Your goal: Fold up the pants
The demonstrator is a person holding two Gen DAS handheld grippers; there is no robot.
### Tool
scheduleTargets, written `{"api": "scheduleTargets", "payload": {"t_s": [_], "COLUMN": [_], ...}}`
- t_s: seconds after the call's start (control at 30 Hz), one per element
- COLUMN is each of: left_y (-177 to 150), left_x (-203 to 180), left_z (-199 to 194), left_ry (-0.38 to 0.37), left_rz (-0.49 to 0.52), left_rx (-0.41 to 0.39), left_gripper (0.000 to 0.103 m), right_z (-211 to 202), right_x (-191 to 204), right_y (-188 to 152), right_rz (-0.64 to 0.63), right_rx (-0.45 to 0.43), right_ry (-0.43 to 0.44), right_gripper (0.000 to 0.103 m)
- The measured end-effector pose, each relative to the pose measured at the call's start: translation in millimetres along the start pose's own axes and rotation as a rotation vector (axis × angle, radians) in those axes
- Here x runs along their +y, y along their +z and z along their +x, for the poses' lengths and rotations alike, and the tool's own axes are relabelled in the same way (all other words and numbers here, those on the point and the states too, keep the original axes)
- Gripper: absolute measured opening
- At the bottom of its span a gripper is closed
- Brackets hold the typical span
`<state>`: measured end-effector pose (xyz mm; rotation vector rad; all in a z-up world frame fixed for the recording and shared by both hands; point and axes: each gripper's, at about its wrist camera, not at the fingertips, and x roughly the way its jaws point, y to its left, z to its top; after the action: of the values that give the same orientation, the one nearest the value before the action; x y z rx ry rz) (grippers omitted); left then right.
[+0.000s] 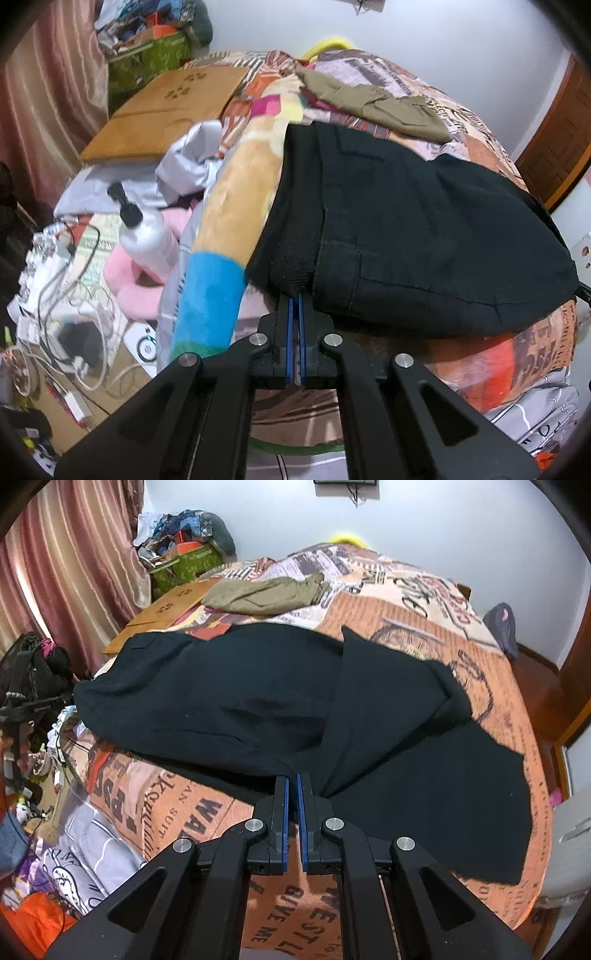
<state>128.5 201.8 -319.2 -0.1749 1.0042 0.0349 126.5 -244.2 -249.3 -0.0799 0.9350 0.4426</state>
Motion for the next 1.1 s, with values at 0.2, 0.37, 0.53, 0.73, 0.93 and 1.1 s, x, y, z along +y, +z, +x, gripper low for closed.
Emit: {"api": "scheduleTargets", "payload": {"t_s": [0.2,0.37,0.53,0.73,0.93,1.1], "left_y": [-3.5,1.3,21.9,60.1,100.6,128.8], "left_x": [1.9,7.7,6.1,-23.4,-69.2,-108.5], "left_z": [-2.2,-18.7,-46.5,-62.7,-50.8,-26.9], "left_ry": [0.014,0.06,0.085,0.075,0.001,-0.055], "left_rz": [-0.021,-0.021,-0.032,0.016,0.061,0.106], "left_rx": [0.011,0.008,-0.05,-0.113,-0.145,-0.148], "left_gripper": [0.002,0.004,0.008,0.02,0.03,0.04], "right_z": [-4.4,-16.2,-40.1,-54.5,-42.9,-7.4], "right_x": [3.0,-1.1,-13.0,-29.8,-36.8,-43.7], "right_y": [-0.2,1.3,6.6,35.7,72.6,105.4], "right_rz": [-0.014,-0.006,0.001,0.011,-0.013,-0.015], "right_rx": [0.013,0.018,-0.026,-0.084,-0.113,-0.09], "right_ry": [-0.012,-0.017,-0.044,-0.075,-0.1,-0.095], "right_gripper": [0.008,0.027,0.033,0.036,0.041,0.043]}}
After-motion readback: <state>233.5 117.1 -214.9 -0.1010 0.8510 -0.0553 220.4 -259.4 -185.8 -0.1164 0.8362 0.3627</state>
